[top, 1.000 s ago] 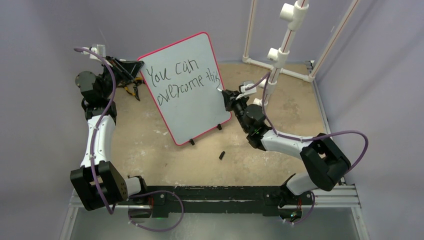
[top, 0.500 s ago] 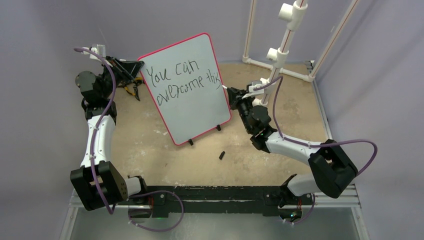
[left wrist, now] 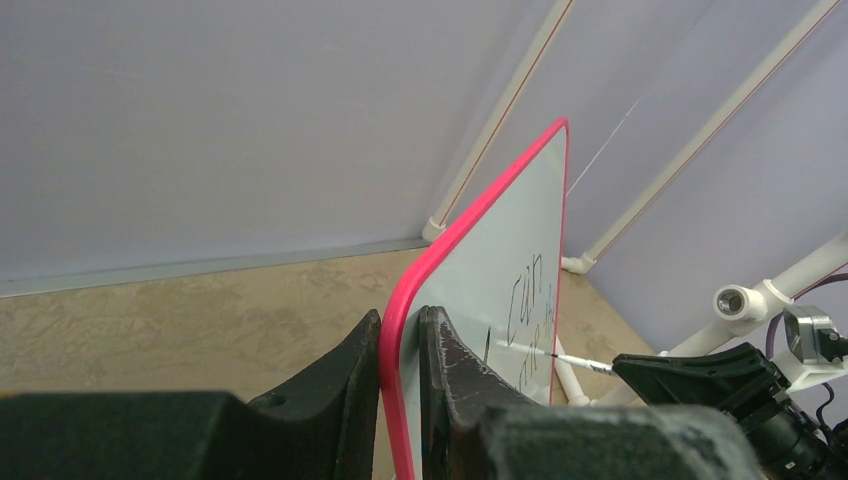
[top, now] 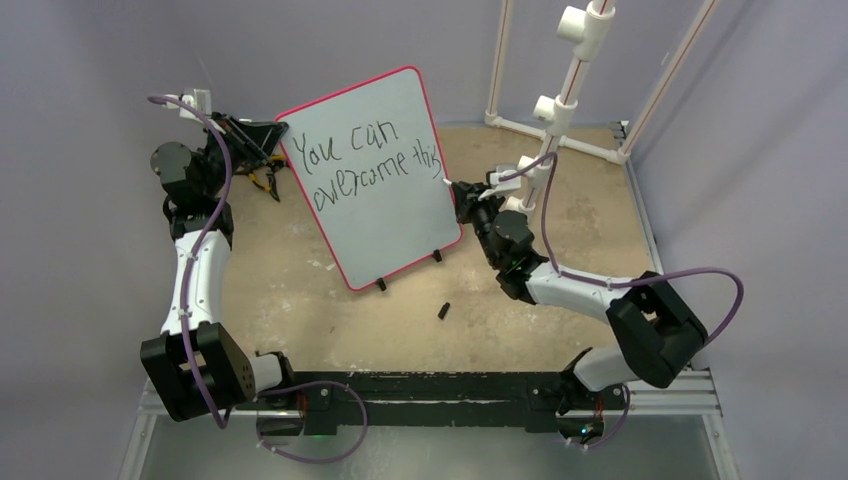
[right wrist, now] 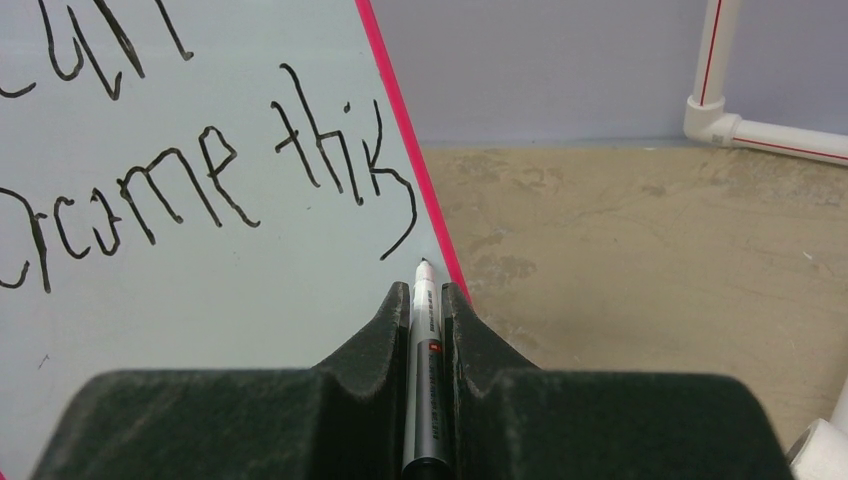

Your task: Write a sentence on the whiteboard

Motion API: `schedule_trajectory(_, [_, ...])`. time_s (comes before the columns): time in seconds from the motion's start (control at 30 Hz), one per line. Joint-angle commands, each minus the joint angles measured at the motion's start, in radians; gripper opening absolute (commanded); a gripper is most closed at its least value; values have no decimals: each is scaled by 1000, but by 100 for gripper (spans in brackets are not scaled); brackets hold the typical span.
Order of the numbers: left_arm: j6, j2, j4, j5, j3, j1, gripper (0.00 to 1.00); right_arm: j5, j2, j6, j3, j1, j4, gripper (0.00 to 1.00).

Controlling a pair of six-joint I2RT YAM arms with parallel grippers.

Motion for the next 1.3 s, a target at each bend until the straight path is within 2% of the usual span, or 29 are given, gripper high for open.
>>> schedule_trajectory(0.0, [8,2,2,6,-10,2,15,-9,11,0,34,0,29,0])
schedule_trajectory(0.3, [9,2,2,7,-10,2,15,6,21,-7,39,0,38,0])
schedule_trajectory(0.53, [5,-1,1,6,-11,2,17,10,-75,-18,-9,0,50,0])
schedule_trajectory(0.7, [34,-9,-44,-14,-2,1,32,-99,-176,-40,-48,1,-22,0])
schedule_trajectory(0.93, [145,-49,-164,-96,24,-2,56,-302,-335,-71,-81,1,-231,0])
schedule_trajectory(1.13, [293,-104,-376,-290,91,-50,69,-373,-492,-86,-102,1,-401,0])
schedule_trajectory(1.27, [354,-143,-481,-386,131,-106,72,-384,-555,-86,-126,1,-460,0])
